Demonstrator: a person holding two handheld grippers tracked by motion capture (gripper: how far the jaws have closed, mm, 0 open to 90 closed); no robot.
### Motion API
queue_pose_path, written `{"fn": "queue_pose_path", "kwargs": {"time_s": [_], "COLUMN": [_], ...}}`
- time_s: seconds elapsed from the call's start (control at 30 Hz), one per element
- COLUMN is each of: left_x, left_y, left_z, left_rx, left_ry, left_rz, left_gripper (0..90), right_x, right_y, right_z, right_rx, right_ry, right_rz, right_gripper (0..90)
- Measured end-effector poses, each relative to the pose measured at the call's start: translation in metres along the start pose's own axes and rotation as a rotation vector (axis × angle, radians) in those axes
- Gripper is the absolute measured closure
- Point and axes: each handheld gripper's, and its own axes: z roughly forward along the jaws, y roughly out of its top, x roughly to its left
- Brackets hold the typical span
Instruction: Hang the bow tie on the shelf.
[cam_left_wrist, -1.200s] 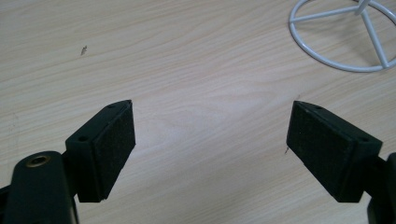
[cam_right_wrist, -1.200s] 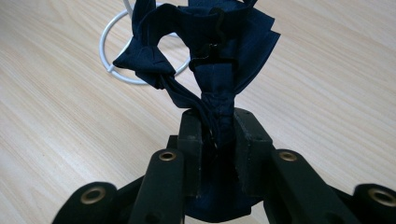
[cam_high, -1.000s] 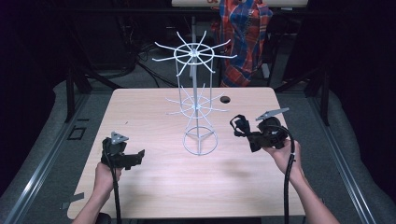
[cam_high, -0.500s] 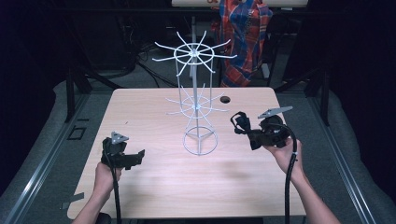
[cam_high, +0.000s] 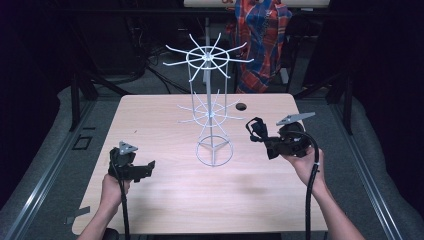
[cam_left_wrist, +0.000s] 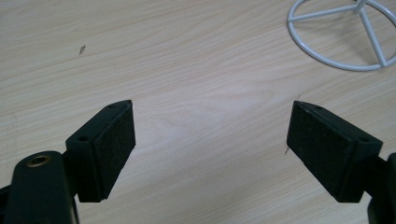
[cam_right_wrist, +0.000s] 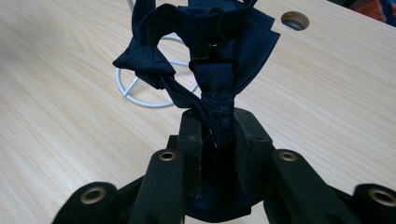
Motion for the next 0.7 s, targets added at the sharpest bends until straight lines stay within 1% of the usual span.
{"fn": "queue_pose_path", "kwargs": {"time_s": [0.3,0.33,0.37,0.43,0.6,0.7], "left_x": [-0.001,-0.001,0.0,0.0,0.0,-0.001], "left_y": [0.0,0.0,0.0,0.0,0.0,0.0], "left_z": [0.0,0.0,0.0,0.0,0.0,0.001], "left_rx": [0.001,0.006,0.0,0.004,0.007,0.004], "left_ry": [-0.002,-0.002,0.0,0.001,0.0,-0.004], "left_rz": [0.001,-0.001,-0.003,-0.004,0.001,0.0], "left_gripper": [15.8,15.8,15.8,15.8,15.8,15.8], "right_x": [0.001,0.001,0.0,-0.001,0.0,0.002], "right_y": [0.004,0.004,0.004,0.005,0.008,0.011], "right_z": [-0.005,-0.006,-0.007,-0.01,-0.01,-0.009], "right_rx": [-0.022,-0.026,-0.033,-0.041,-0.057,-0.054], "right_ry": [0.007,0.005,0.004,0.011,0.018,0.02], "right_rz": [-0.004,0.001,-0.002,0.012,0.015,0.008], "right_gripper": [74.3,74.3,74.3,74.3,74.3,74.3]}}
